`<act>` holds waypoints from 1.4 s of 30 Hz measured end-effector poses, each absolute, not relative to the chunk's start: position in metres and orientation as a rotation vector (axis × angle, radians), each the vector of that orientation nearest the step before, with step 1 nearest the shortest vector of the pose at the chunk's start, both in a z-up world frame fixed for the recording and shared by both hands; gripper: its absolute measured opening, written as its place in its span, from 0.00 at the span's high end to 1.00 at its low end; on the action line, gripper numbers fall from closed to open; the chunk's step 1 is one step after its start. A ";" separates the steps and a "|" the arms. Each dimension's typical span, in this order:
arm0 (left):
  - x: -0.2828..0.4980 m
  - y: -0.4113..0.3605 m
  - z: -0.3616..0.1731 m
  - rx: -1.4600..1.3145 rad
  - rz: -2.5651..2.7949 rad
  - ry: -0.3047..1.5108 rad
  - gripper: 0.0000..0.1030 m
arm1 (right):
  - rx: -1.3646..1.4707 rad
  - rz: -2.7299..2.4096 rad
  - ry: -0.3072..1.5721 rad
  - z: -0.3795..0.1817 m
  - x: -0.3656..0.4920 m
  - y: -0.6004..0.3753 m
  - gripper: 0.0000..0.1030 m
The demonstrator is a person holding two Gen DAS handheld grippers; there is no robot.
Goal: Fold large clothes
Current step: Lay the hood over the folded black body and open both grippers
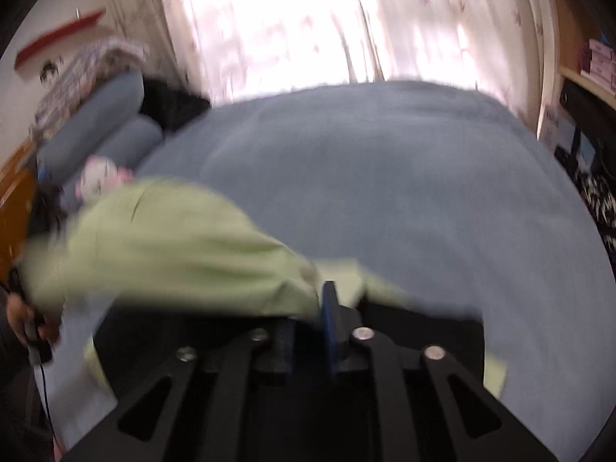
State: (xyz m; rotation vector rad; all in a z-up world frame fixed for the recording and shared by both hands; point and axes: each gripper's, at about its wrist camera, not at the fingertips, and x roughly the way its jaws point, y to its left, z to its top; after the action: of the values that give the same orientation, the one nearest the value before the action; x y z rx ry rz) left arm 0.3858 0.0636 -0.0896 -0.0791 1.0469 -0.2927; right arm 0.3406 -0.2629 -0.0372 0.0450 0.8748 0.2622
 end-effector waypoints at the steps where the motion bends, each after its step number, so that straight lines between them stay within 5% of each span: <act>1: 0.373 0.069 -0.097 -0.074 -0.283 1.070 0.99 | 0.032 0.252 0.910 -0.046 0.330 -0.262 0.79; 7: 0.306 0.088 -0.120 -0.049 -0.249 1.151 0.98 | -0.003 0.204 1.065 -0.089 0.264 -0.267 0.79; 15: 0.247 0.087 -0.096 -0.022 -0.327 1.151 0.95 | 0.081 0.255 1.101 -0.078 0.191 -0.265 0.78; 20: 0.224 0.068 -0.090 -0.033 -0.408 1.144 0.84 | 0.122 0.302 1.065 -0.063 0.163 -0.251 0.53; 26: 0.224 0.049 -0.112 -0.159 -0.497 1.160 0.61 | 0.208 0.351 1.056 -0.079 0.171 -0.230 0.53; 40: 0.288 0.026 -0.202 -0.550 -0.621 1.108 0.61 | 0.550 0.350 1.021 -0.165 0.243 -0.226 0.53; 42: 0.295 0.028 -0.208 -0.631 -0.656 1.079 0.61 | 0.576 0.362 0.995 -0.167 0.247 -0.227 0.60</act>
State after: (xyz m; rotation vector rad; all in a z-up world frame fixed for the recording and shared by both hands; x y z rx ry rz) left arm 0.2955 0.0277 -0.2076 -0.6307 1.0795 -0.6556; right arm 0.2468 -0.2272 -0.1670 0.5764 0.9946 0.3616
